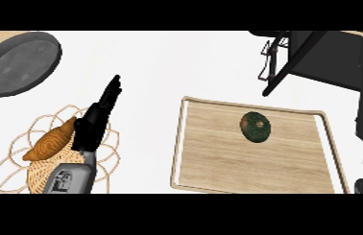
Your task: Pick the cupcake from the tray and place it in the tiered shelf
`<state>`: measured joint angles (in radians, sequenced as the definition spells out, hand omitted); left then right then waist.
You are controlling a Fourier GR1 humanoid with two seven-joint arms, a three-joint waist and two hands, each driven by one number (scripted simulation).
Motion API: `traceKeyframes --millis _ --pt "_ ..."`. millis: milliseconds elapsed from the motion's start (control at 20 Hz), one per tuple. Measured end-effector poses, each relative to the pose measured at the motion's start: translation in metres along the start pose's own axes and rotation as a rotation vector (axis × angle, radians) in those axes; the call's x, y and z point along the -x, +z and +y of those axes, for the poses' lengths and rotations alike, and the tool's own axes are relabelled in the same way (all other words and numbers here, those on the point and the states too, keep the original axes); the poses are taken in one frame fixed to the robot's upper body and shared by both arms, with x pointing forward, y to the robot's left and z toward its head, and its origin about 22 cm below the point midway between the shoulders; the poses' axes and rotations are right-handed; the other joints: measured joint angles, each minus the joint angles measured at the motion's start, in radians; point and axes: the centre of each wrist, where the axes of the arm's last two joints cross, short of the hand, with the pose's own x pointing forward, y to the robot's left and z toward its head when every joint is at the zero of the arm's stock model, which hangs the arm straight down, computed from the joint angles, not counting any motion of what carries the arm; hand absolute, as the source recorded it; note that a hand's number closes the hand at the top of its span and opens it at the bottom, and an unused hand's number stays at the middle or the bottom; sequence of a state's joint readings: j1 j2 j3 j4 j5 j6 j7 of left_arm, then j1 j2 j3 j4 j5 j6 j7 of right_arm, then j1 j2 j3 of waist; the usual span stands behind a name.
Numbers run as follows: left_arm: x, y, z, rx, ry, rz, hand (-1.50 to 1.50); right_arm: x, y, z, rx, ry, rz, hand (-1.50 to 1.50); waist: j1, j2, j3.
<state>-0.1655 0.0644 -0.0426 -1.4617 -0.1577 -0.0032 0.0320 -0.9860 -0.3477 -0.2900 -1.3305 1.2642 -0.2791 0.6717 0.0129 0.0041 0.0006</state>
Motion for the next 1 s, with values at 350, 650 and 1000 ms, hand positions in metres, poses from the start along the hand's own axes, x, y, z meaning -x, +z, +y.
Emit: traceKeyframes --millis 350,650,1000 --pt "-0.003 -0.002 0.005 0.004 0.002 0.002 0.00 0.025 -0.013 0.008 0.000 -0.083 0.011 1.50 -0.006 -0.003 0.000" --pt "0.002 0.002 0.005 0.002 -0.004 -0.002 0.00 0.053 -0.024 0.013 0.033 0.049 0.082 -1.50 -0.008 -0.003 -0.002" --pt "0.002 0.001 0.006 -0.004 0.000 0.005 0.00 0.072 -0.031 0.008 0.085 0.135 0.187 -1.50 -0.010 -0.006 -0.003"
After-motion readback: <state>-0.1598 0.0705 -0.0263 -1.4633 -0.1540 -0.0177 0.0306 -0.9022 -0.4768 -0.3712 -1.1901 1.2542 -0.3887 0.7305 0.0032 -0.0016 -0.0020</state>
